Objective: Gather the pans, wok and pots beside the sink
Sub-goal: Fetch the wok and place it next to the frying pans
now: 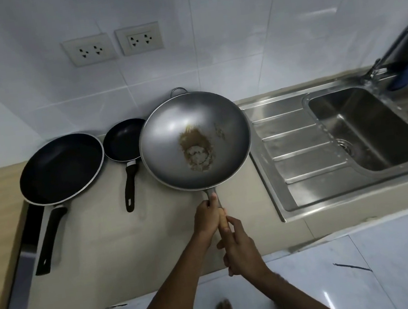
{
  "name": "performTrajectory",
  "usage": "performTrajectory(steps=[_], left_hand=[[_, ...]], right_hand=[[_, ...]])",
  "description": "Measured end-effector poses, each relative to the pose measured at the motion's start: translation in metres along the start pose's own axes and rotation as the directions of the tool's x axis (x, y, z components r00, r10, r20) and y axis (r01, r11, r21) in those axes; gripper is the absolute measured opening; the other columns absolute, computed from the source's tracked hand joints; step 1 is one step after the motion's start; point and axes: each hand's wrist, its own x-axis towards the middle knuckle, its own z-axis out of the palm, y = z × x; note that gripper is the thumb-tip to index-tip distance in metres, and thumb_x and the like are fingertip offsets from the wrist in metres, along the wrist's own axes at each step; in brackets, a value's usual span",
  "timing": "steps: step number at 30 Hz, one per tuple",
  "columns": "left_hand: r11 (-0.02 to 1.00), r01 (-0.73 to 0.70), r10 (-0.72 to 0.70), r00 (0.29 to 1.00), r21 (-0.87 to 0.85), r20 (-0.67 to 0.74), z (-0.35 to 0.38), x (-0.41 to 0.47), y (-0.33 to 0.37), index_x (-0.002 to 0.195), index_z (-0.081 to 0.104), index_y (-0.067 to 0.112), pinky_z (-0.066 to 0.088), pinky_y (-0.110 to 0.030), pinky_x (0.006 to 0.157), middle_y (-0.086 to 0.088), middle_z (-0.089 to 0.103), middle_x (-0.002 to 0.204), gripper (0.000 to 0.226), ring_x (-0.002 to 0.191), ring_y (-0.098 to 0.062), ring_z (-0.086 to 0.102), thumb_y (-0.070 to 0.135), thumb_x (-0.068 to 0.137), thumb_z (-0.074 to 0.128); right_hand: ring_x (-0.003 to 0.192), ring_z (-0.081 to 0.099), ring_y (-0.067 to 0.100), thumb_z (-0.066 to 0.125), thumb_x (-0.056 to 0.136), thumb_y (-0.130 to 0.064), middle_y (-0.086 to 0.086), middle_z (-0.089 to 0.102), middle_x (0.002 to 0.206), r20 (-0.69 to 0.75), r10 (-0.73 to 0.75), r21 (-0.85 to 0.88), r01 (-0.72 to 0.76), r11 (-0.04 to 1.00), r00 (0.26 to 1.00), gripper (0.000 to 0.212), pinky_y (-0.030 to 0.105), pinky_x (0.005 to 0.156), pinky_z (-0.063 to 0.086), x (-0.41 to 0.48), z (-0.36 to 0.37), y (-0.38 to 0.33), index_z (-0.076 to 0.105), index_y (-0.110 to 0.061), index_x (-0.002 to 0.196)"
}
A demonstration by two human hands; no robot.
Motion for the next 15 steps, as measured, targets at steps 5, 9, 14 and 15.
performTrajectory(steps=[5,9,14,15], left_hand=[[0.998,0.026,-0.024,0.999,-0.059,0.033,-0.002,0.005,-0.005,0.105,0.069,0.005,0.059,-0.043,0.091,-0.013,0.079,0.100,0.055,0.089,-0.026,0.075,0.049,0.106,0.036],[0.995,0.041,-0.036,0.998,-0.089,0.050,-0.002,0.003,-0.006,0.110,0.069,0.004,0.060,-0.044,0.090,-0.011,0.079,0.098,0.056,0.088,-0.025,0.075,0.050,0.105,0.036],[0.996,0.043,-0.038,0.998,-0.082,0.058,-0.003,0.004,-0.005,0.111,0.069,0.006,0.060,-0.038,0.085,-0.008,0.077,0.099,0.054,0.087,-0.021,0.073,0.049,0.106,0.037],[0.997,0.043,-0.039,0.998,-0.069,0.052,-0.003,0.005,-0.005,0.110,0.069,0.008,0.059,-0.032,0.077,-0.003,0.076,0.093,0.053,0.083,-0.016,0.071,0.050,0.105,0.037]], right_hand=[[0.053,0.067,0.019,0.037,0.099,-0.052,0.002,0.068,0.096,0.018,-0.008,0.012,0.007,1.000,1.000,0.051,0.033,0.044,0.058,0.006,0.008,0.010,0.029,-0.030,0.144],[0.053,0.066,0.017,0.037,0.103,-0.043,0.001,0.067,0.097,-0.013,-0.024,-0.013,0.024,1.000,1.000,0.046,0.027,0.043,0.056,0.010,0.012,0.017,0.029,-0.028,0.146],[0.054,0.067,0.011,0.035,0.104,-0.042,0.002,0.066,0.100,-0.029,-0.052,-0.049,0.050,0.998,0.998,0.043,0.022,0.044,0.054,0.014,0.011,0.019,0.030,-0.029,0.145],[0.054,0.066,0.008,0.035,0.105,-0.040,0.003,0.066,0.101,-0.027,-0.056,-0.051,0.055,0.997,0.998,0.042,0.022,0.044,0.054,0.015,0.011,0.020,0.030,-0.028,0.145]])
